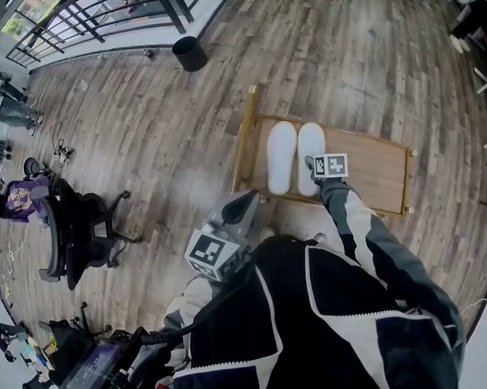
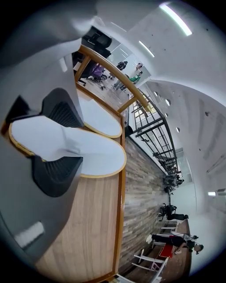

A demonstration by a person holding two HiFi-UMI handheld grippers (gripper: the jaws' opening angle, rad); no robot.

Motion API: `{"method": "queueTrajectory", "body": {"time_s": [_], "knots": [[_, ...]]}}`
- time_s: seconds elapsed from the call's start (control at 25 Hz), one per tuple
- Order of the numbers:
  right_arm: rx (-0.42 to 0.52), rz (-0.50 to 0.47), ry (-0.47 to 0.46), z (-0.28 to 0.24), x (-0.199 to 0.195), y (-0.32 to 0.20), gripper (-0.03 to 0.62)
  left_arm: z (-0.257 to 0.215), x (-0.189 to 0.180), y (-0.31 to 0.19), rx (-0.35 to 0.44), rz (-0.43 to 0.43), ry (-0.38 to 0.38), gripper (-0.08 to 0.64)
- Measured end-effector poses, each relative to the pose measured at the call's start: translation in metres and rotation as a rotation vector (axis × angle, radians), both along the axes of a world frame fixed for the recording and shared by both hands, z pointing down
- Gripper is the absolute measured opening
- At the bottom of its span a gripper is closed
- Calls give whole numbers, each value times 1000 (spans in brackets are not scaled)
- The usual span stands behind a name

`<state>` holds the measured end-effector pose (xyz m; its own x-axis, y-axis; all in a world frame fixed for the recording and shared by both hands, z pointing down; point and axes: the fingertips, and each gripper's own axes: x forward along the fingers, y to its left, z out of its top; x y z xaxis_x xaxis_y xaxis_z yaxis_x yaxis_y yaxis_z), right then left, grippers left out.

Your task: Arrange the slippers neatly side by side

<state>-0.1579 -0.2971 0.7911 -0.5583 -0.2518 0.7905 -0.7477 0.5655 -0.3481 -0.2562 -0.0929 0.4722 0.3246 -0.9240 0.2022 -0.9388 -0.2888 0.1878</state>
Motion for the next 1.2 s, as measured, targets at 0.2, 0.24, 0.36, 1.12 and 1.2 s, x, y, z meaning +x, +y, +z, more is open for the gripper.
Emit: {"method": "queueTrajectory", "body": {"time_s": [0.2,0.24,0.36,1.12,1.2], "knots": [[92,8,-62,-39,4,-9,195,-2,11,-13,16,47,19,18],[117,7,-87,-53,4,-11,193,-3,14,-16,18,57,23,18],[196,4,-189,-103,3,-15,188,-3,25,-28,37,92,38,18],[711,-175,-389,-313,120,99,2,-23,139,-87,108,354,100,18],[709,-142,-390,-312,137,102,2,-25,153,-90,111,381,104,18]]}}
